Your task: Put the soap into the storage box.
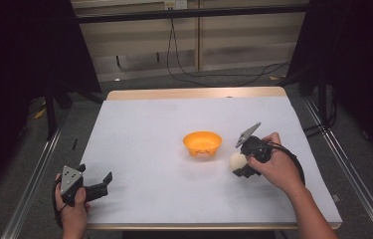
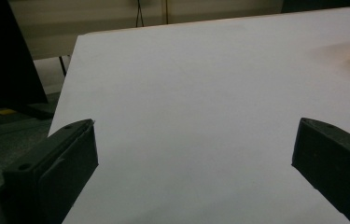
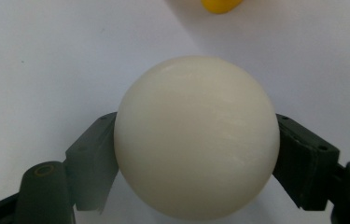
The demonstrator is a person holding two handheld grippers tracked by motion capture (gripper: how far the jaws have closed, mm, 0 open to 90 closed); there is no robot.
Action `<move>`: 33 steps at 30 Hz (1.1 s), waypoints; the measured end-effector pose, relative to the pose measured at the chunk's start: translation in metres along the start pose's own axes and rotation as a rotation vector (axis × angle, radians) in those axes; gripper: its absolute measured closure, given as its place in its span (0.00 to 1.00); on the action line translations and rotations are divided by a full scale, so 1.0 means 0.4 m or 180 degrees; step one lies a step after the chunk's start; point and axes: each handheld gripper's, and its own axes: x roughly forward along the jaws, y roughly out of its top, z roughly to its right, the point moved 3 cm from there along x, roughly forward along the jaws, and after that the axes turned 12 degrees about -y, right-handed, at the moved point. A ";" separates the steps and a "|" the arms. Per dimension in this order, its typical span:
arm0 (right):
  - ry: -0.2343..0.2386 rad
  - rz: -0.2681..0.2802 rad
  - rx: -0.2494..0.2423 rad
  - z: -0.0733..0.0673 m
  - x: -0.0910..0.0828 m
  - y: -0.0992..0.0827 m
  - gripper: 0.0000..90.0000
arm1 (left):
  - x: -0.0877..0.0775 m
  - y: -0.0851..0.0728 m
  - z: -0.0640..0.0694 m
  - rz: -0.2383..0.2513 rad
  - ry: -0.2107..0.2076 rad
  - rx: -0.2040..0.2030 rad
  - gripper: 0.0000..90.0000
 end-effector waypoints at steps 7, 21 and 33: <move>-0.0002 0.0042 -0.0051 0.009 -0.013 0.026 0.25 | 0.000 0.000 0.000 -0.0002 -0.0001 -0.0002 0.00; 0.0023 0.0056 -0.0102 0.021 -0.023 0.072 0.25 | 0.000 0.000 0.000 0.0014 -0.0012 -0.0026 0.00; 0.0051 0.0075 -0.0190 0.028 -0.027 0.111 0.25 | 0.000 0.000 0.000 0.0013 -0.0011 -0.0023 0.00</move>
